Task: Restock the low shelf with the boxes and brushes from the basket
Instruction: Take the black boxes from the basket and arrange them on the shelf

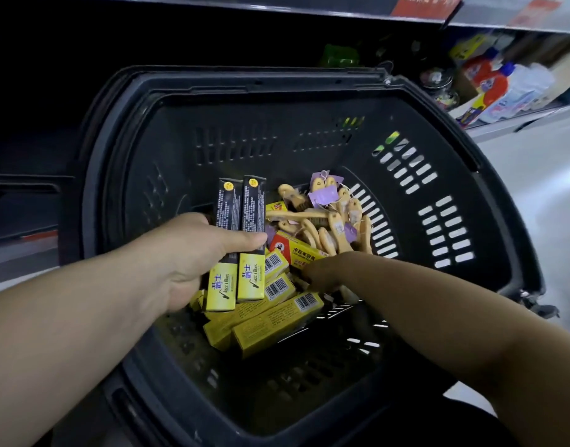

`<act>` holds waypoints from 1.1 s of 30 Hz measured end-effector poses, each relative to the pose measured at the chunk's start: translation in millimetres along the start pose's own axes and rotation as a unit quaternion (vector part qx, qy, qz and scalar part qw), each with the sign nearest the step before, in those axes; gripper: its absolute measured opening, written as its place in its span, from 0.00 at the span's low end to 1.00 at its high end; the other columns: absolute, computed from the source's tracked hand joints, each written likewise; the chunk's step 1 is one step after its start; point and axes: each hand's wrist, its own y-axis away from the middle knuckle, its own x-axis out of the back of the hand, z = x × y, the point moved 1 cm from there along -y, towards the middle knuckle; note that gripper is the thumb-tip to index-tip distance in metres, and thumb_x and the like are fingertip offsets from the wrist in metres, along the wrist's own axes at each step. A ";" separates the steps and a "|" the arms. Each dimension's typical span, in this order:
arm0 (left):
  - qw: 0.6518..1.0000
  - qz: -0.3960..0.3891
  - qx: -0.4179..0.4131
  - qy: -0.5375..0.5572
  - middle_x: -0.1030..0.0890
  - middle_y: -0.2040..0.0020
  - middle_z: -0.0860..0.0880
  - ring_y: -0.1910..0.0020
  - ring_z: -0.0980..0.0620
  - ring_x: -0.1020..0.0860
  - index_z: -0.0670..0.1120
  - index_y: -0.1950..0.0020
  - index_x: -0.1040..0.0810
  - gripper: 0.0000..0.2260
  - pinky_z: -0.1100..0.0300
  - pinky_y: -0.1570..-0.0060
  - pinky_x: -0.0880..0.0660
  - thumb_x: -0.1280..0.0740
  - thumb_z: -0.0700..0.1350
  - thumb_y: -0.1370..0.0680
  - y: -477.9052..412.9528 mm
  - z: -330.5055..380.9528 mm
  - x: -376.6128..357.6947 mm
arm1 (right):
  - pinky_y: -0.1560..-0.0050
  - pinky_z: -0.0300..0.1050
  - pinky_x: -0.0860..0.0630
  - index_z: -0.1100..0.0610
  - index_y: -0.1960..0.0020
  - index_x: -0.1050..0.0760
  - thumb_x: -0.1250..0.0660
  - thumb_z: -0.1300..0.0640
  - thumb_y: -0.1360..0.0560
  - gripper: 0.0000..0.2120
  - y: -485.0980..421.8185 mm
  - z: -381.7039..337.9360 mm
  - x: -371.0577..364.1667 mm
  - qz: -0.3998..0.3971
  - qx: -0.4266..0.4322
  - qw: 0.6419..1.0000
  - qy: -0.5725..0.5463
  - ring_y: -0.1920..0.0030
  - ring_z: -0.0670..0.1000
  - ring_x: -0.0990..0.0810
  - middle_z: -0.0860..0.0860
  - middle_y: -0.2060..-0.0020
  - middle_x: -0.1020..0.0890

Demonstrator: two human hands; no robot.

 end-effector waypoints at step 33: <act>0.979 -0.051 -0.172 0.100 0.15 0.54 0.46 0.56 0.47 0.16 0.46 0.47 0.18 0.18 0.54 0.58 0.19 0.28 0.48 0.36 97.4 10.5 76.3 | 0.52 0.48 0.19 0.50 0.32 0.33 0.33 0.53 0.29 0.26 204.4 -134.0 102.8 0.165 0.364 0.647 -0.649 0.47 0.53 0.18 0.53 0.43 0.18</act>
